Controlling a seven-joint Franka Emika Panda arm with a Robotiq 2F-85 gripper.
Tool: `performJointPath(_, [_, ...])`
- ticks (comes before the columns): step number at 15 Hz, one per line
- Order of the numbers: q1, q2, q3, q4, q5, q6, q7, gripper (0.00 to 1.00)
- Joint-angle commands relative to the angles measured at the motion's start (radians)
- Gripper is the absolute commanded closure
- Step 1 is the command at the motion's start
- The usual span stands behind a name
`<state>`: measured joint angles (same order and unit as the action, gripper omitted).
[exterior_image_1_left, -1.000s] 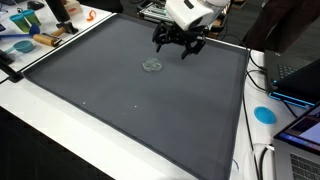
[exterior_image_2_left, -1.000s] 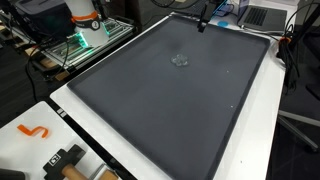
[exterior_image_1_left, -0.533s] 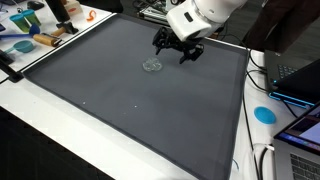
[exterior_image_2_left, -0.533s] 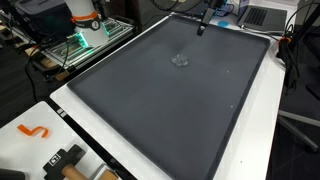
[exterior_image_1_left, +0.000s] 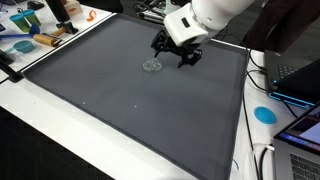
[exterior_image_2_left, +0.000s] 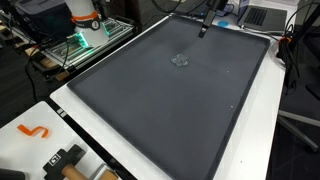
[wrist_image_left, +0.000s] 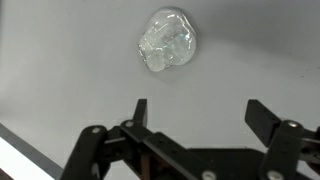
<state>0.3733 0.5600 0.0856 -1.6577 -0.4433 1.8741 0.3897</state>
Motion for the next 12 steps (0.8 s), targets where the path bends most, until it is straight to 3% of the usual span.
performJointPath(1, [0.018,0.027,-0.019,0.041,-0.005,-0.038,0.037,0.00])
performJointPath(6, [0.004,0.040,-0.026,0.078,0.021,-0.053,0.048,0.00])
performJointPath(12, [-0.066,0.052,-0.030,0.136,0.133,-0.057,0.007,0.00])
